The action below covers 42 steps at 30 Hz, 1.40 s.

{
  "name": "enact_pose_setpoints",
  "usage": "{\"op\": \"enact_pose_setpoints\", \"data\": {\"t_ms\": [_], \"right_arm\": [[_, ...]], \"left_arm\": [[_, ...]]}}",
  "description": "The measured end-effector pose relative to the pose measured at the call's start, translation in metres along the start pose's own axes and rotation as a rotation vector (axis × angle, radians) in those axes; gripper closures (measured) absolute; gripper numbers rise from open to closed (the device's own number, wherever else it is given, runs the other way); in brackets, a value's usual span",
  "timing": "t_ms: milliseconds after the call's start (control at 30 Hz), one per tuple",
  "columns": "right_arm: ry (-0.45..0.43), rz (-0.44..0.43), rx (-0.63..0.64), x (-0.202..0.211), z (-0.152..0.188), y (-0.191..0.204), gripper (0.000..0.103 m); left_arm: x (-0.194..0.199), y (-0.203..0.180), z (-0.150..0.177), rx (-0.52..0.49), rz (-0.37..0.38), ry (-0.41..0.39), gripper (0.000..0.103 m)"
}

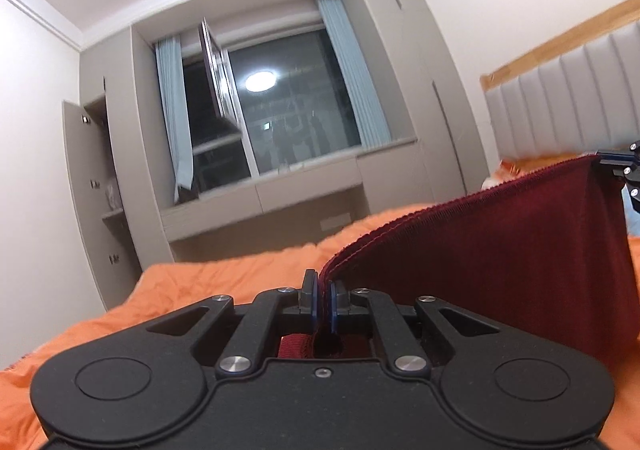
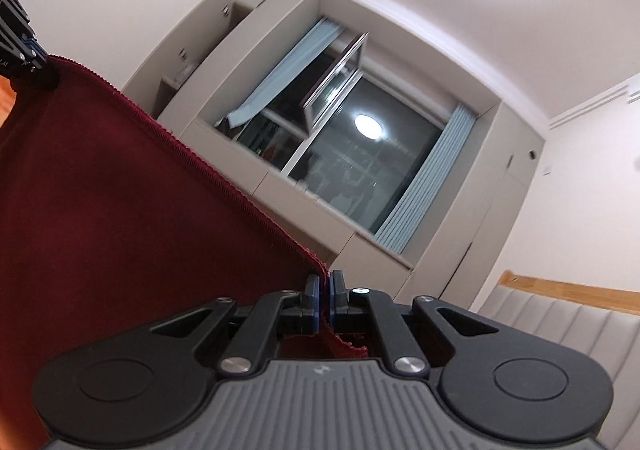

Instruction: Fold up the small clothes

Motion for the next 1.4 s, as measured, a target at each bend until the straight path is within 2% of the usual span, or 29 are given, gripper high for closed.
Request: {"op": "enact_pose_setpoints", "data": {"t_ms": [267,533,767,1067,1200,1400], "right_arm": [[0.133,-0.068,0.020,-0.093,0.029,0.039,0.098],[0.249,-0.140,0.045,-0.147,0.066,0.079,0.098],[0.303,-0.175,0.068,-0.164,0.092,0.098,0.098],[0.361,-0.211,0.049,-0.186,0.106,0.102,0.098],[0.372,-0.221,0.052,-0.189,0.109,0.104,0.098],[0.383,-0.226,0.054,-0.190,0.112,0.109,0.098]], "left_arm": [[-0.121,0.010,0.026,-0.030,-0.018,0.135,0.097],[-0.210,0.014,0.066,-0.013,0.009,0.303,0.096],[-0.244,0.012,0.094,-0.001,0.016,0.413,0.096],[-0.268,-0.003,0.103,-0.007,0.004,0.483,0.096],[-0.279,-0.003,0.114,0.033,0.020,0.536,0.096],[-0.283,-0.001,0.120,0.055,0.025,0.560,0.094]]}}
Point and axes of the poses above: each gripper's, at about its wrist camera, not at the fingertips, and x roughly against the way its jaws point, y to its left, z to its underside, the point moved 2 cm from there along -x, roughly the way its jaws point, and after that the axes turned 3 degrees about y, right-handed, at the moved point
